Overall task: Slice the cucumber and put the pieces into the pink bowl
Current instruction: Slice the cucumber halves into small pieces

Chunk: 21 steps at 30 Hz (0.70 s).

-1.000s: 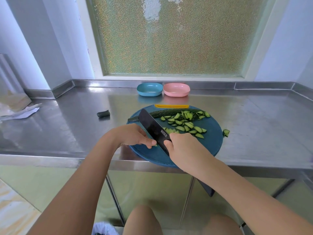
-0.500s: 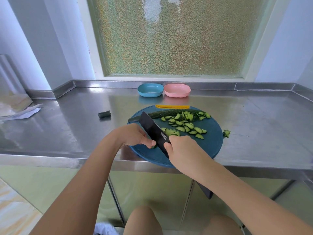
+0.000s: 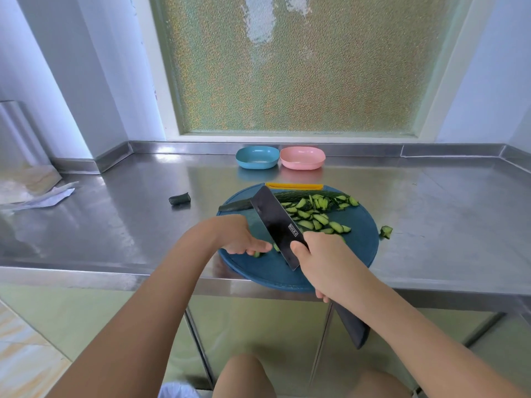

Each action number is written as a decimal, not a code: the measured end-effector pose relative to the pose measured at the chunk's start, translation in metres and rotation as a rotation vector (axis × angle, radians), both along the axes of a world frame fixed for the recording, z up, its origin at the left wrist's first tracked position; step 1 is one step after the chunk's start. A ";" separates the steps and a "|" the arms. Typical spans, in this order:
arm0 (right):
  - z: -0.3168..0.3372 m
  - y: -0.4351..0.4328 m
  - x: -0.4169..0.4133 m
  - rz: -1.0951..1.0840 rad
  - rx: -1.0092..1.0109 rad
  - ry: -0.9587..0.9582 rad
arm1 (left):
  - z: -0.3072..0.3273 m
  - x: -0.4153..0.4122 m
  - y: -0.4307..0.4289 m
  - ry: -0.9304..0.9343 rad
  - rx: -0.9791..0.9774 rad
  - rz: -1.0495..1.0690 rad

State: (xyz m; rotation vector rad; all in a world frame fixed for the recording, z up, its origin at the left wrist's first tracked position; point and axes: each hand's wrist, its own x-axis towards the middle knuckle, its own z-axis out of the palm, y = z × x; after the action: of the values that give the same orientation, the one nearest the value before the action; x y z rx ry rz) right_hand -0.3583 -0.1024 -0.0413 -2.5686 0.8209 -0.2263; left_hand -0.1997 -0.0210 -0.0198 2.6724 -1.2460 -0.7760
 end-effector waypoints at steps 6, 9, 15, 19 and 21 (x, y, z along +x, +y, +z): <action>0.003 -0.002 -0.009 0.003 -0.009 0.038 | -0.015 0.001 0.016 0.024 -0.341 0.065; 0.003 -0.002 -0.006 -0.008 -0.012 0.039 | -0.024 -0.007 0.016 0.007 -0.444 0.068; -0.001 0.003 -0.002 -0.018 0.043 0.040 | -0.025 -0.013 0.018 -0.049 -0.458 0.093; -0.001 0.005 -0.004 -0.016 0.037 0.043 | -0.031 -0.019 0.023 -0.039 -0.503 0.114; -0.002 0.005 -0.006 -0.007 0.024 0.045 | -0.030 -0.018 0.027 0.011 -0.515 0.099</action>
State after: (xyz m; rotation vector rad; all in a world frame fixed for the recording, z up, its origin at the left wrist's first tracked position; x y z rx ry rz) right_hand -0.3645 -0.0978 -0.0429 -2.5575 0.8439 -0.1600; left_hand -0.2177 0.0060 -0.0494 2.2835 -1.1136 -0.3858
